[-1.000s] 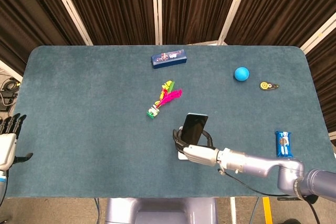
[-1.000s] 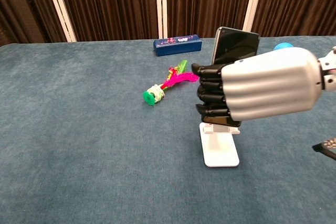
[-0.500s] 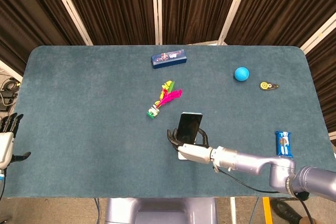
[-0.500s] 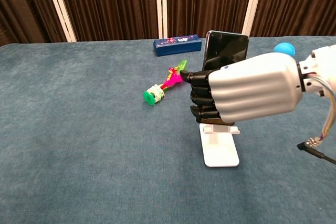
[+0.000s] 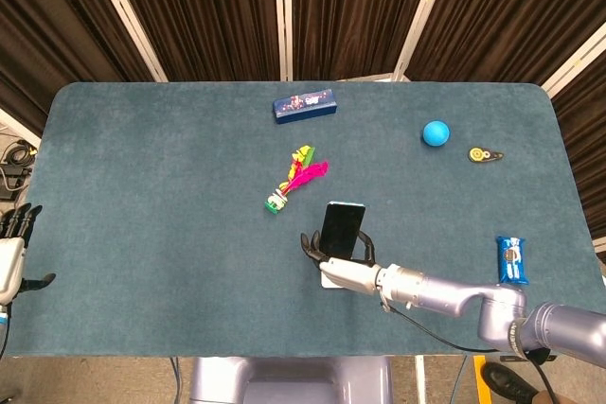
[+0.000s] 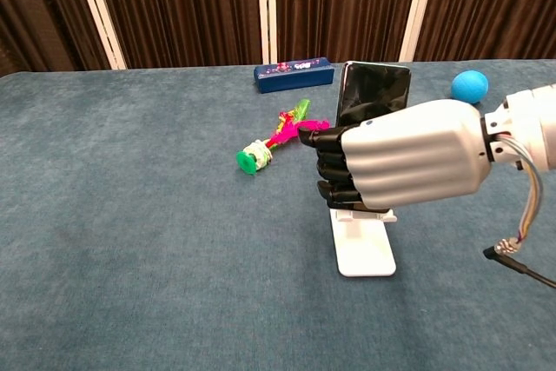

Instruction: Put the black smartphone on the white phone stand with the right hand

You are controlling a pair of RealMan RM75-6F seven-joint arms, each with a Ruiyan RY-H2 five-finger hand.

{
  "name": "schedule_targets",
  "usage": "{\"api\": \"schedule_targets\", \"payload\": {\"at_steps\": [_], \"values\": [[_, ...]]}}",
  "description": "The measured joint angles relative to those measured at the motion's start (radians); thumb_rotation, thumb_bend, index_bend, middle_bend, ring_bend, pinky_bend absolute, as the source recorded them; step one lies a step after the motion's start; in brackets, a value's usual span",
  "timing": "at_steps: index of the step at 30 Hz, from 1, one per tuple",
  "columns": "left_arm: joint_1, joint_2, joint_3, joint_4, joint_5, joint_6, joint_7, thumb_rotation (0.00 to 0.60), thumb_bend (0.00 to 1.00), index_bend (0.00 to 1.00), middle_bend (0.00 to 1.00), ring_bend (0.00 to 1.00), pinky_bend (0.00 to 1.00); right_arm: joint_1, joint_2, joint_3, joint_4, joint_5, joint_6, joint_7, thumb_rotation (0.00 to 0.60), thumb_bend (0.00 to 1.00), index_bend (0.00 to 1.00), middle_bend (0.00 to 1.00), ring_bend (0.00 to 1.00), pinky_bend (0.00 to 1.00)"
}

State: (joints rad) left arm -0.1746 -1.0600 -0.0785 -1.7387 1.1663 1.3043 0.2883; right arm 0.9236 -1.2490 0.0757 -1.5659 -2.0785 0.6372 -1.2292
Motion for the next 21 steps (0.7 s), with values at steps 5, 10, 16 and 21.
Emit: {"api": "schedule_targets", "payload": {"at_steps": [5, 10, 16, 21], "values": [[0.0, 0.001, 0.002, -0.001, 0.001, 0.001, 0.0, 0.6, 0.0, 0.0, 0.0, 0.0, 0.0, -0.003, 0.002, -0.008, -0.001, -0.001, 0.0, 0.004, 0.6, 0.47, 0.59, 0.52, 0.31, 0.21], [-0.001, 0.0, 0.003, -0.001, -0.001, 0.0, 0.001, 0.6, 0.0, 0.0, 0.0, 0.0, 0.0, -0.007, 0.001, -0.011, 0.001, -0.004, 0.011, 0.008, 0.6, 0.47, 0.59, 0.51, 0.31, 0.2], [-0.002, 0.0, 0.004, -0.002, -0.001, 0.001, 0.003, 0.6, 0.0, 0.0, 0.0, 0.0, 0.0, -0.011, -0.002, -0.01, 0.001, -0.002, 0.012, 0.008, 0.6, 0.47, 0.57, 0.49, 0.29, 0.2], [-0.003, 0.0, 0.005, -0.002, -0.002, 0.0, 0.003, 0.6, 0.0, 0.0, 0.0, 0.0, 0.0, -0.014, -0.003, -0.011, -0.001, 0.003, 0.011, 0.01, 0.6, 0.46, 0.51, 0.45, 0.26, 0.18]]}}
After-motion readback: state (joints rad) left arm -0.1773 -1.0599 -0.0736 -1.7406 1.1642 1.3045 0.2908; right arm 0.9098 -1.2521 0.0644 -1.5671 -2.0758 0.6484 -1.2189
